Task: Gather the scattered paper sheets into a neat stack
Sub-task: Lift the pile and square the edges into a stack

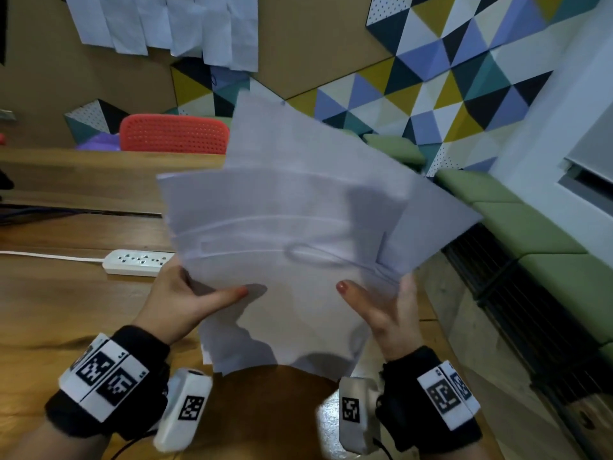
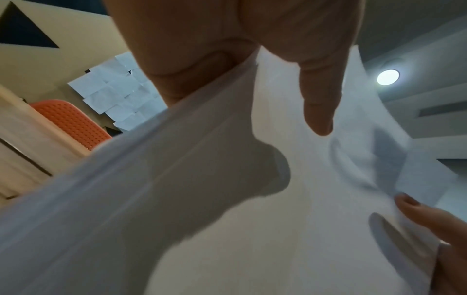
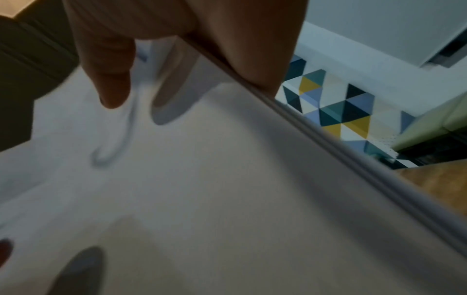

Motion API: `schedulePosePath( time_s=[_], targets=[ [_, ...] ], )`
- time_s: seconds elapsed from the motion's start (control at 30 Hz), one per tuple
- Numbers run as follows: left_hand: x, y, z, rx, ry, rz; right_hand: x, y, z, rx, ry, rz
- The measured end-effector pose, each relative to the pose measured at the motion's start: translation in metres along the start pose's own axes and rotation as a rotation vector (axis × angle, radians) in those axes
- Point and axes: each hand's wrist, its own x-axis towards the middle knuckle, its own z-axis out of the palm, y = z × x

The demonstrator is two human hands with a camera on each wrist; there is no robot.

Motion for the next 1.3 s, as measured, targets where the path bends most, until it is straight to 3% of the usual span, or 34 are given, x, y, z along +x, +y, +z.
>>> schedulePosePath(
  time_s=[0.1,0.2,0.37,0.5,0.6,0.77,0.93,1.07,1.3],
  targets=[
    [0.001,-0.008,-0.001,0.015,-0.007,-0.044,-0.004,-0.004,0.005,-0.039,-0.082,0.020],
    [0.004,-0.014,-0.005,-0.047,0.019,-0.063,0.005,0.006,-0.003,-0.024,-0.026,-0.058],
    [0.000,-0.014,0.005,-0.065,-0.042,-0.050,0.000,0.019,0.003,0.006,-0.064,0.082],
    [-0.004,-0.031,0.002,-0.112,0.014,-0.126,0.000,0.035,0.000,-0.064,-0.008,0.057],
    [-0.010,-0.038,0.009,-0.162,0.039,-0.213,-0.001,0.051,-0.001,-0.101,0.011,0.139],
    [-0.007,-0.037,0.011,-0.062,0.126,-0.134,-0.003,0.042,0.009,-0.110,0.020,0.049],
    [-0.015,-0.046,0.009,-0.173,0.081,-0.236,-0.009,0.058,0.007,-0.127,0.082,0.118],
    [-0.013,-0.049,0.017,-0.038,0.198,-0.116,-0.010,0.055,0.008,-0.081,0.045,0.116],
    [-0.016,-0.044,0.014,-0.042,0.074,-0.139,-0.012,0.041,0.013,-0.043,0.058,0.042]
  ],
)
